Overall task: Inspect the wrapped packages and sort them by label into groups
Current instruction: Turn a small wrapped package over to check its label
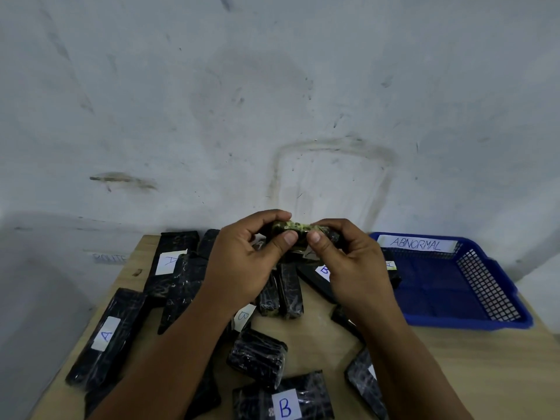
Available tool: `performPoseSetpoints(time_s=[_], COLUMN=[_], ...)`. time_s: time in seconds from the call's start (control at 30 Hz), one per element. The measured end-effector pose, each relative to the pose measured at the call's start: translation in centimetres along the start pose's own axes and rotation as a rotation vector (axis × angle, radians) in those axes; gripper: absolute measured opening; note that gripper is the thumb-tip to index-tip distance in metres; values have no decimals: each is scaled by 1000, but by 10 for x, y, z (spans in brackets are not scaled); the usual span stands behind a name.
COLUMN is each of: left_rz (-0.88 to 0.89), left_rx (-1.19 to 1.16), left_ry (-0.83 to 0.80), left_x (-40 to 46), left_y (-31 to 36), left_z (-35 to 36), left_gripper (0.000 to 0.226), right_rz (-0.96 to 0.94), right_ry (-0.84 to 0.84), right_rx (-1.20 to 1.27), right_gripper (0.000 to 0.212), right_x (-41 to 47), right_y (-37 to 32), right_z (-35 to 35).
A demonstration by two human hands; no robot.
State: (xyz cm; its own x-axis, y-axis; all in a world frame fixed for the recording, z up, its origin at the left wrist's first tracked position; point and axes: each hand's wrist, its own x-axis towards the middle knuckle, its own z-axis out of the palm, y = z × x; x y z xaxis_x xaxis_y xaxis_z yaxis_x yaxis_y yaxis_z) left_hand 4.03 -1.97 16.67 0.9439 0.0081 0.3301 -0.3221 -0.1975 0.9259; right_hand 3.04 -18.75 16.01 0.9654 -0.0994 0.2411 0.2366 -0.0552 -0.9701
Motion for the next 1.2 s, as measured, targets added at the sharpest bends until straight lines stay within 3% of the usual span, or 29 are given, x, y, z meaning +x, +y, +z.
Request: performPoseSetpoints(time_s=[0.1,0.2,0.3,0.5,0.63,0.8,0.87,0.97,1.03,1.13,1.2], left_rz=[24,59,44,-295,-418,-403,-397,-376,-392,-442,-452], left_rx=[26,53,45,-25,-67,-160,-211,-274,-292,-291,-294], left_ry=[-23,50,56,-29,37,121,158,120,84,47,11], left_x=[0,2,2,4,9,10,9,10,11,18,19], left_y=[0,-2,-5,-4,-8,-17,-20,-20,-21,-22,-26], left_z=[0,2,4,7,9,15,14,13,13,15,18], left_gripper=[23,22,22,43,26,6,18,31,33,12,12], right_rz=[0,33,-50,-282,-355,-232,-130,-26,61,147,219], right_ry=[-6,-2,61,173,199,159,122,197,198,133,110], right_rx=[-13,-104,-163,-312,-412,-272,-147,32,199,239,221], right_gripper=[25,42,29,29,31,45,41,32,41,57,50], right_x=[-1,-4,-3,0,-2,-8,-11,-10,-8,-7,-7], right_y=[2,7,11,21,29,32,29,25,23,26,32], right_z=[-2,-4,-9,-17,-13,-6,-4,-4,-4,-7,-10])
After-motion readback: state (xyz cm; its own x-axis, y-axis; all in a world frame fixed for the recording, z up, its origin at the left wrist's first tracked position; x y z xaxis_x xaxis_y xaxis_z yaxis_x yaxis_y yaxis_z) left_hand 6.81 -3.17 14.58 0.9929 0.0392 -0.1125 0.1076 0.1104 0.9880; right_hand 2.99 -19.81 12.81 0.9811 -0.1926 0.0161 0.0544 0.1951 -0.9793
